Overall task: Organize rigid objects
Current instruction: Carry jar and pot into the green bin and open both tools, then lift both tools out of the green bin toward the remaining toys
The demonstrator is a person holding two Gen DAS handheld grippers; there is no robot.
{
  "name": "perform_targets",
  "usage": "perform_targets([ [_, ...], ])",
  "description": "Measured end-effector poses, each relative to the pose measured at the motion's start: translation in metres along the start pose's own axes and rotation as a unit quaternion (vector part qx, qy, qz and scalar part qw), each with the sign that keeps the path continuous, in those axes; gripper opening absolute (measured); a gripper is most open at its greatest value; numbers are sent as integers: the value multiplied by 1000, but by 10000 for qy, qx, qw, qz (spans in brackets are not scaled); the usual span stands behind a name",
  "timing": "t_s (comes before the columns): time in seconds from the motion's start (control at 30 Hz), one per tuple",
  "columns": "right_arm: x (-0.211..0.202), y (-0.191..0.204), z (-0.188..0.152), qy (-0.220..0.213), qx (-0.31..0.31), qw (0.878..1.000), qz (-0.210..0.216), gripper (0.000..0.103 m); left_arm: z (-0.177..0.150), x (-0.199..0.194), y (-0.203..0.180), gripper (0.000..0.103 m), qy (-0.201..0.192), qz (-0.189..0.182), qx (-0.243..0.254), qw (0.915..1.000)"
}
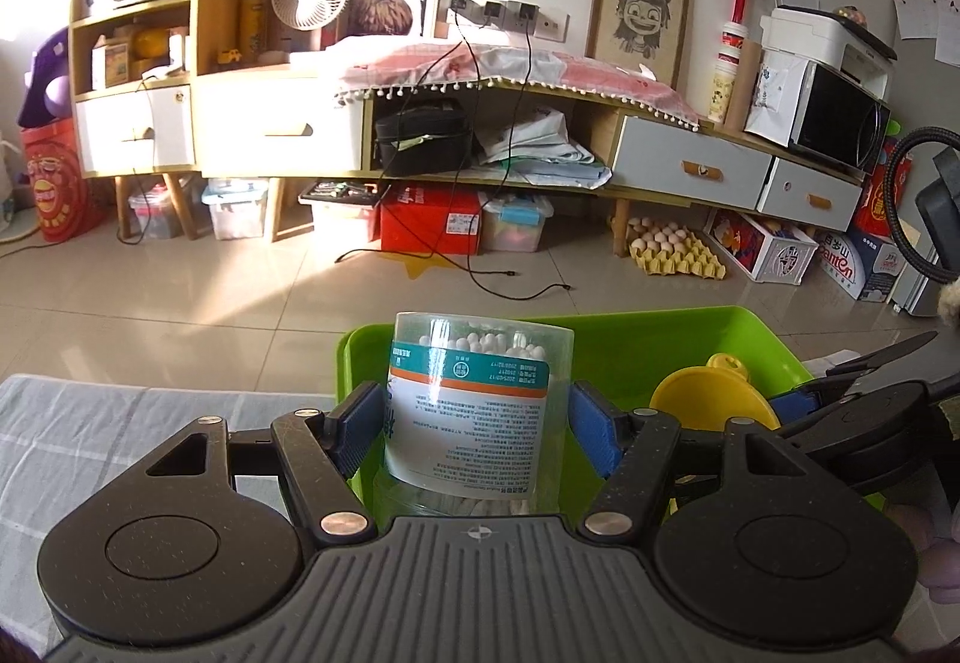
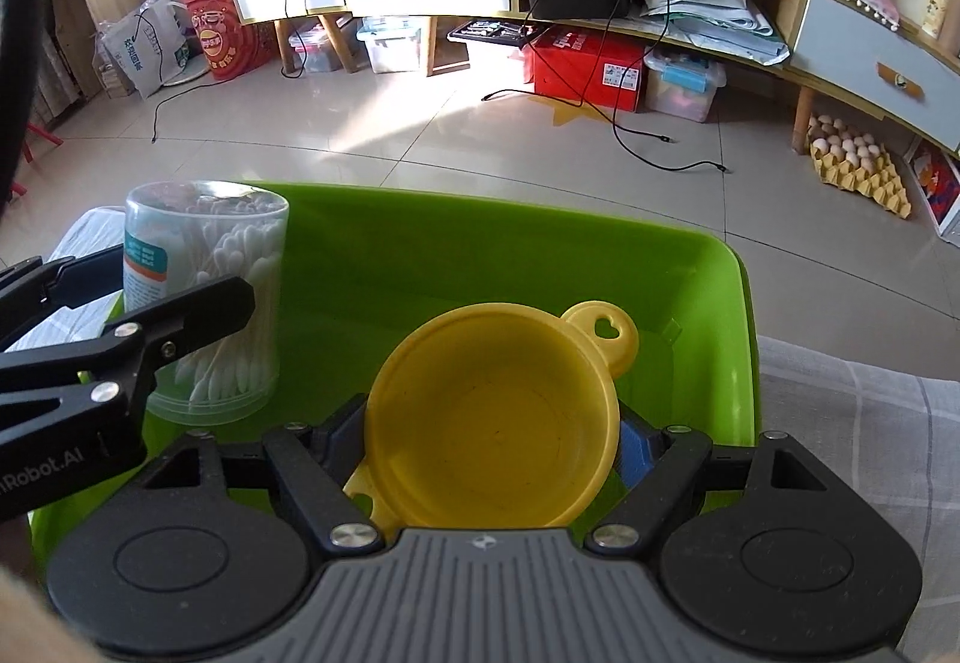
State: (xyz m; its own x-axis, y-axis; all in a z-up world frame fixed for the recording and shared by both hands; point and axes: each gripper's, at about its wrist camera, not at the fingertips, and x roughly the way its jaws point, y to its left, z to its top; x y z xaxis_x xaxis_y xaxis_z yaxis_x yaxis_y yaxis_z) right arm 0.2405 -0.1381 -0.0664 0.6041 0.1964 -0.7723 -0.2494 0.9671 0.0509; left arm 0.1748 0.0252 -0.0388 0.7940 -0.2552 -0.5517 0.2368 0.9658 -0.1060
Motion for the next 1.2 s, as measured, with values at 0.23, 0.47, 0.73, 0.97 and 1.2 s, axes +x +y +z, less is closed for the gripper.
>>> perform_targets([
  [0.23,0,2,1,-4,-38,9998,180,55,-3,-5,0,68,-216,56,34,9997],
  [0.47,-8,1,0,-52,-224,9996,162,58,-3,-6,2,68,-172,-48,14,9998],
  [0.73,-22,1,-5,-70,-395,9992,41,58,-8,-6,-4,69,112,-95,222,9996],
  [0.97,-39,-5,-7,-146,-344,9993,0,58,-2,-10,-5,78,133,-131,117,9998],
  [1.2,-65,-10,-12,-235,-258,9994,25,58,-1,-25,-11,82,167,-157,77,9997],
])
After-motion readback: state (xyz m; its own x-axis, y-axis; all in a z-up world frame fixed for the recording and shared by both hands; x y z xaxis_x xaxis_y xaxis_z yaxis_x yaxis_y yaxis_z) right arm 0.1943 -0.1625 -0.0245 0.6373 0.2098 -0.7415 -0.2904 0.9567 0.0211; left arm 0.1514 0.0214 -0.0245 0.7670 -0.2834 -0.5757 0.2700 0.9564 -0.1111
